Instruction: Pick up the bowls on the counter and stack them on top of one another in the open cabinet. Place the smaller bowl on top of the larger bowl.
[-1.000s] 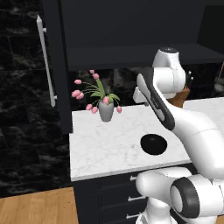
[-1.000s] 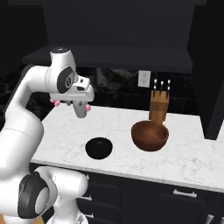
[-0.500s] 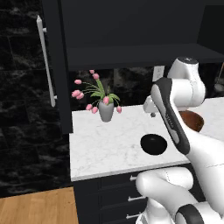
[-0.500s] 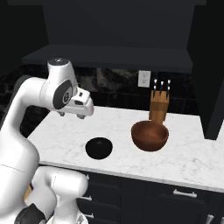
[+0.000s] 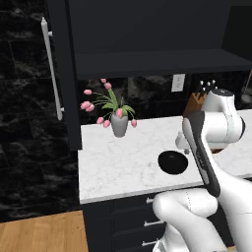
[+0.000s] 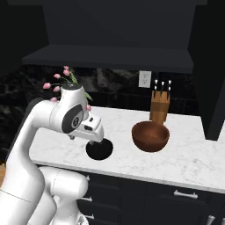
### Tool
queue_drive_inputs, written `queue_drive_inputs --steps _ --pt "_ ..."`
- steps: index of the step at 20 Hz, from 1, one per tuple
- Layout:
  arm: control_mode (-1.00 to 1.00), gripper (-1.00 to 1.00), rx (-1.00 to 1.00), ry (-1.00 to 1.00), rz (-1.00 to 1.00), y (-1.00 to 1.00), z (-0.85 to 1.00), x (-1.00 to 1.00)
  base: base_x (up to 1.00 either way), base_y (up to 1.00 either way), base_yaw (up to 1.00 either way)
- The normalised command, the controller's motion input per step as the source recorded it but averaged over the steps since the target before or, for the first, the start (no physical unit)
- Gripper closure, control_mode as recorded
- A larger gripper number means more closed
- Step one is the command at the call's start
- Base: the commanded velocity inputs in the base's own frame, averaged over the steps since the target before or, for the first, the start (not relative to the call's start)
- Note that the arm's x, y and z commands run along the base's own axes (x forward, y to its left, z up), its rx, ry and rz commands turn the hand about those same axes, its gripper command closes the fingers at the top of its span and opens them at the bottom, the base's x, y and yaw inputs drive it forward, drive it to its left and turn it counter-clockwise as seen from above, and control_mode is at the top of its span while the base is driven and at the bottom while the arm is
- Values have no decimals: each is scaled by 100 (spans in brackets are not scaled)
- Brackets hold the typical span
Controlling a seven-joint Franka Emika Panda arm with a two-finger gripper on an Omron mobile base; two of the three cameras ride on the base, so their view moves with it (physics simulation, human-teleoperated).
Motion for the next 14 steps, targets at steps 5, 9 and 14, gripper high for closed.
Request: queue_drive_inputs --steps 5,9,14 --pt "-100 -100 3 22 -9 -26 -65 38 0 0 0" --pt "-100 -100 15 12 -6 -20 -42 46 0 0 0" --pt "-100 -100 14 11 0 -20 -33 51 0 0 0"
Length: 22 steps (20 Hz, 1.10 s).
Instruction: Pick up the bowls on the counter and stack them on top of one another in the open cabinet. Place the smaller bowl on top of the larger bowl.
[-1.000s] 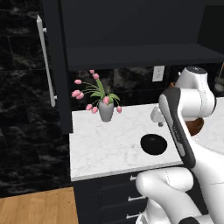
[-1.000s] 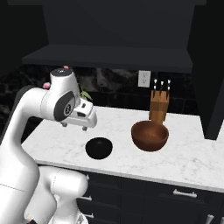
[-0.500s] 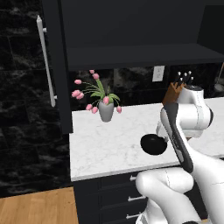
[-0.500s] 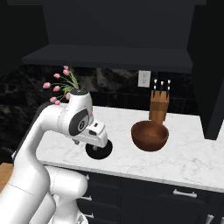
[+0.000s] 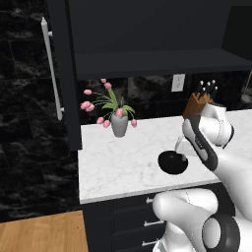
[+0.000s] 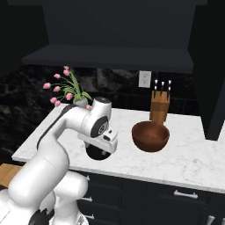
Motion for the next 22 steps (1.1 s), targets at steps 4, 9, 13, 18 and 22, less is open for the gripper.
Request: queue_drive_inputs --steps 4,9,13,18,22 --pt "-100 -100 0 12 0 -13 -29 39 0 0 0" --pt "-100 -100 0 6 0 -13 -33 32 0 0 0" --pt "-100 -100 0 1 0 -2 -46 33 0 0 0" --pt "-100 -100 -1 0 0 0 -43 37 0 0 0" --pt "-100 -100 -2 0 0 0 -45 31 0 0 0"
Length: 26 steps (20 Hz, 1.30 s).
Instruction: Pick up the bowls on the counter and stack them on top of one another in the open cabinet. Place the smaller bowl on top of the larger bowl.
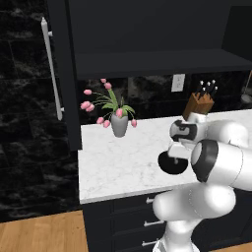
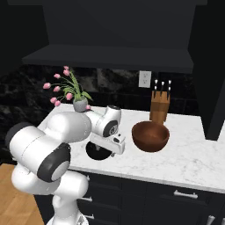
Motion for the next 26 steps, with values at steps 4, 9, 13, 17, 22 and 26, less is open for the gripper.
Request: queue_drive_inputs --steps 4,9,13,17,22,26 --pt "-100 -100 0 0 0 0 -36 16 0 0 0" --pt "-100 -100 0 0 -1 0 -34 0 0 0 0" --pt "-100 100 0 0 -3 0 -27 10 0 0 0" --pt "-100 100 0 0 -4 0 -7 11 0 0 0" --pt "-100 100 0 0 -2 2 -1 7 0 0 0" --pt "-100 100 0 0 -4 0 0 1 0 0 0"
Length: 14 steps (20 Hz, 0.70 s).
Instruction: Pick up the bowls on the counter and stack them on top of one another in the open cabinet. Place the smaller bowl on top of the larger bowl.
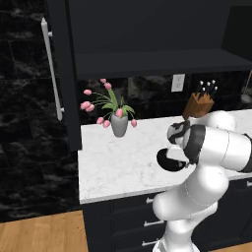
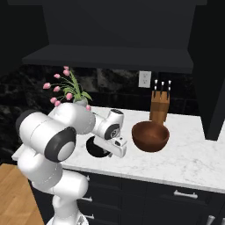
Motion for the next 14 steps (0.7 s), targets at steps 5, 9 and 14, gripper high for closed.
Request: queue_drive_inputs --steps 5,9,14 --pt "-100 100 0 -1 -23 1 42 -42 0 0 0" --pt "-100 100 -6 -4 -32 0 55 -62 0 0 0" --pt "-100 100 -7 0 -37 0 62 -37 0 0 0"
